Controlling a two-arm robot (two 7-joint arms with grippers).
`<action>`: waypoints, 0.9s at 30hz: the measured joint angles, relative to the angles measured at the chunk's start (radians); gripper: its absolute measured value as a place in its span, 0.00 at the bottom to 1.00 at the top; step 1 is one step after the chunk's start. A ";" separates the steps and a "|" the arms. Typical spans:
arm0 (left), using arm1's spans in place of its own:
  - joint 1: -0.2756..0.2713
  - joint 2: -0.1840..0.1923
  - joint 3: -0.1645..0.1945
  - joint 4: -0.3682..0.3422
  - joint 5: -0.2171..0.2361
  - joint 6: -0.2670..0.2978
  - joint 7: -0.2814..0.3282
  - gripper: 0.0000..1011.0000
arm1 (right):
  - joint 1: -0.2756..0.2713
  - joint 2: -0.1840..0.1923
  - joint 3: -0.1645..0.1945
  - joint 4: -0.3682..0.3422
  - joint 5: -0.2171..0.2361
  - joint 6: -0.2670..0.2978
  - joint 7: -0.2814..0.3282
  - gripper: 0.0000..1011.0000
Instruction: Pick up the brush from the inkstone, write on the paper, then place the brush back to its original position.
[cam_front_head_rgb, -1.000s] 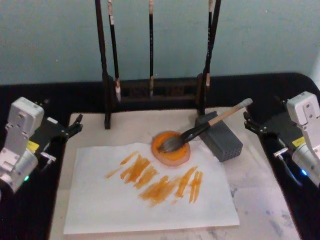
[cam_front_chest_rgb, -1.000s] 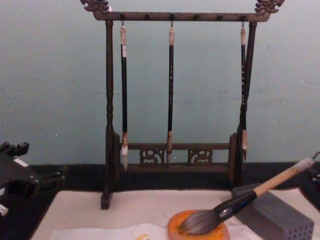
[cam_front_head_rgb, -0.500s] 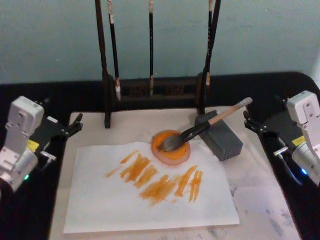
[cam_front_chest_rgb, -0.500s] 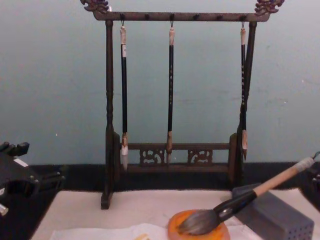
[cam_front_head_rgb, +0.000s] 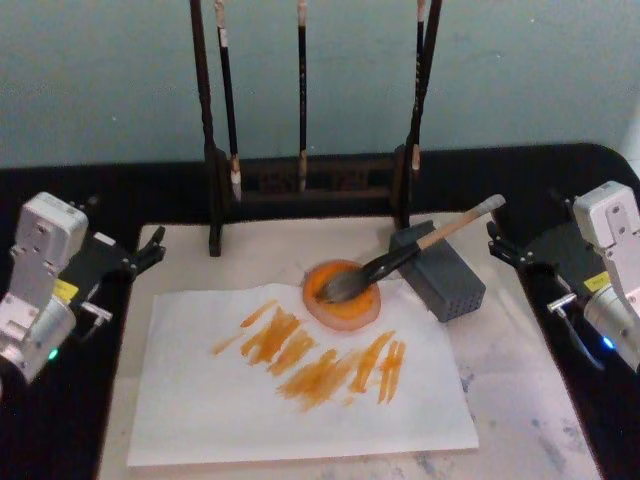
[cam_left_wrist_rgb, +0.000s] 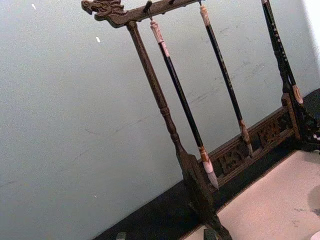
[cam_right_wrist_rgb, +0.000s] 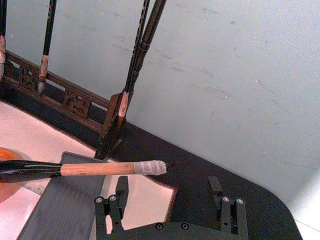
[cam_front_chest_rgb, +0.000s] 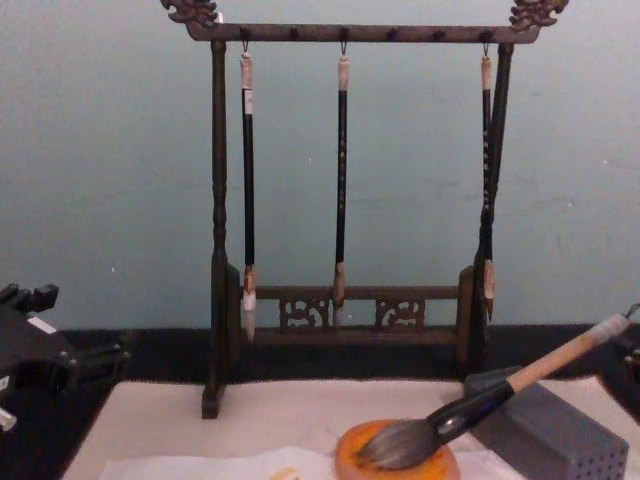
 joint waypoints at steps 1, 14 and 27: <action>0.000 0.000 0.000 0.000 0.000 0.000 0.000 0.99 | -0.001 -0.001 0.001 0.000 0.000 0.000 0.001 0.99; 0.000 0.000 0.000 0.000 0.000 0.000 0.000 0.99 | -0.042 -0.059 0.108 -0.012 0.275 0.062 0.199 0.99; 0.000 0.000 0.000 0.000 0.000 0.000 0.000 0.99 | -0.050 -0.196 0.257 0.059 0.710 0.309 0.340 0.99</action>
